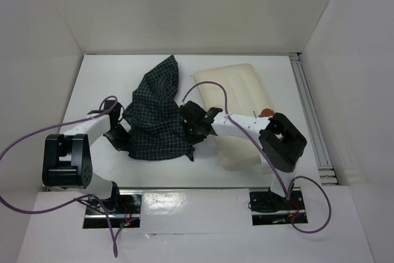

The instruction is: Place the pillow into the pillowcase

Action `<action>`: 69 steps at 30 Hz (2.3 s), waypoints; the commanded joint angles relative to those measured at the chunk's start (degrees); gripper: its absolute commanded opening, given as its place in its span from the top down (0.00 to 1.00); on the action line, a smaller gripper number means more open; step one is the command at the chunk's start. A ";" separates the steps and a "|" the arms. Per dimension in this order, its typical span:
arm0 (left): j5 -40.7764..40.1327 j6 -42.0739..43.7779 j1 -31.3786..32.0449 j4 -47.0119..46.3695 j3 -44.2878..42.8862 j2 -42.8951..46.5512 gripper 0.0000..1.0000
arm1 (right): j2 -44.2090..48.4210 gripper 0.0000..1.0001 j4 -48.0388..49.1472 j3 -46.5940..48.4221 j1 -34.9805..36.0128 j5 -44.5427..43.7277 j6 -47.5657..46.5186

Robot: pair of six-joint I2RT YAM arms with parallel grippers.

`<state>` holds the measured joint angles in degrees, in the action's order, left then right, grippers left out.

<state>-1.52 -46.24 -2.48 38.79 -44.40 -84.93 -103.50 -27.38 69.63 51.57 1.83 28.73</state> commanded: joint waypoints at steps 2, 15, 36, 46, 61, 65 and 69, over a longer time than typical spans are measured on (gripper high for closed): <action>6.52 2.72 0.90 -1.71 -4.44 5.36 1.00 | 6.02 1.00 -6.01 3.83 0.99 -6.37 -1.57; 5.02 9.76 0.90 16.14 -52.50 22.43 1.00 | 20.18 1.00 -30.45 30.20 3.88 -22.56 -7.01; 18.99 14.86 -9.28 13.42 -91.98 -5.58 1.00 | -8.72 1.00 -7.91 72.15 -9.64 -25.86 -28.80; 35.71 9.94 -19.40 -0.19 -98.26 -12.73 1.00 | -10.05 1.00 27.99 64.85 -14.57 -11.50 -23.72; 40.81 16.18 -24.15 -1.96 -46.40 21.26 1.00 | 9.80 1.00 36.25 12.14 -13.34 -5.08 -16.61; 33.81 11.27 -15.05 -5.65 -19.77 36.03 1.00 | 14.72 1.00 33.45 -2.87 -12.20 -6.64 -14.15; 28.77 7.83 -9.39 -3.54 -2.12 47.03 0.87 | 18.33 0.81 27.30 -9.06 -14.20 -11.06 -12.12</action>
<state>33.08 -35.48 -14.46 36.47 -54.28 -43.92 -90.35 4.03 62.52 39.42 -3.73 14.90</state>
